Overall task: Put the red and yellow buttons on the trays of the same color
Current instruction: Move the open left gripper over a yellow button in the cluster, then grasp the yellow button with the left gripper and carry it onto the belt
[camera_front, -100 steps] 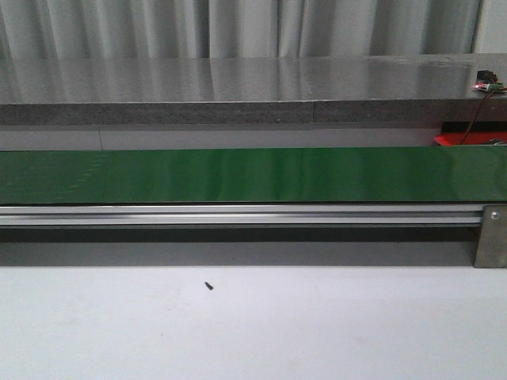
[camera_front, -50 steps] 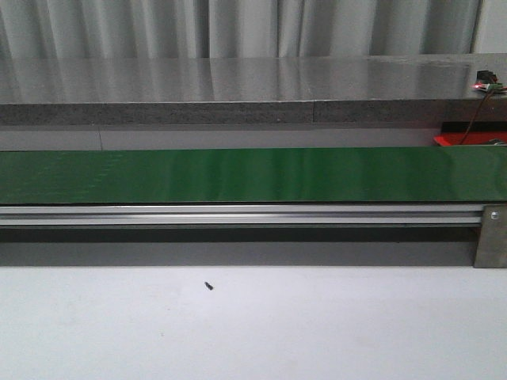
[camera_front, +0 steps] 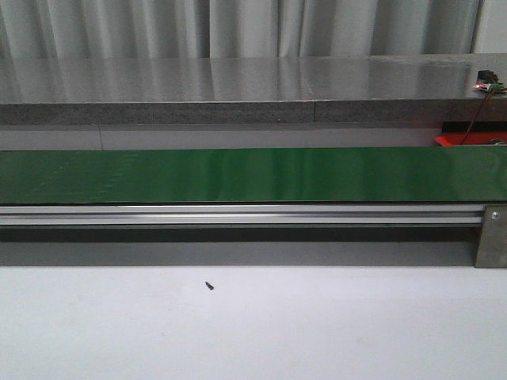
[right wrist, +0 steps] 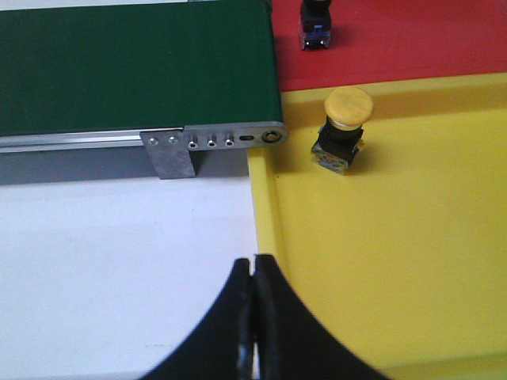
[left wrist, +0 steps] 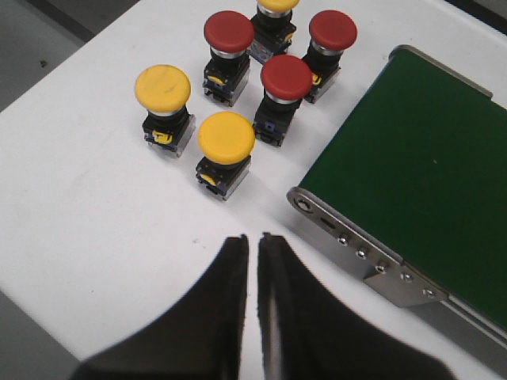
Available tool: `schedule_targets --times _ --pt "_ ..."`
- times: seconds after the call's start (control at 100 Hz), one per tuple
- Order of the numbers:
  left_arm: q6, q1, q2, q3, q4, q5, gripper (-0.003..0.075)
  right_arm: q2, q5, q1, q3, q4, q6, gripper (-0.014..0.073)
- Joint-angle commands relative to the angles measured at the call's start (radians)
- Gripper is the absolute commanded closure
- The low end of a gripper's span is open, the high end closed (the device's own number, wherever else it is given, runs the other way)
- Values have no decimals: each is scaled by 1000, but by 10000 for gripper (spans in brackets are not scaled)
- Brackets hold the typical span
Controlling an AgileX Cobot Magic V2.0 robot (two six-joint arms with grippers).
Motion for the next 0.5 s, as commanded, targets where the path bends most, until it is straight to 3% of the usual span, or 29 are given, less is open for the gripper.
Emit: schedule_targets --times 0.0,0.13,0.2,0.49 --pt "1 3 61 -83 -14 -32 494 7 -63 3 -26 1 0 652" --pt "1 3 158 -163 -14 -2 233 7 -63 3 -26 1 0 652" --pt "1 3 212 -205 -14 27 160 7 -63 3 -26 1 0 652" --pt "-29 8 412 -337 -16 87 153 7 -63 3 -26 1 0 652"
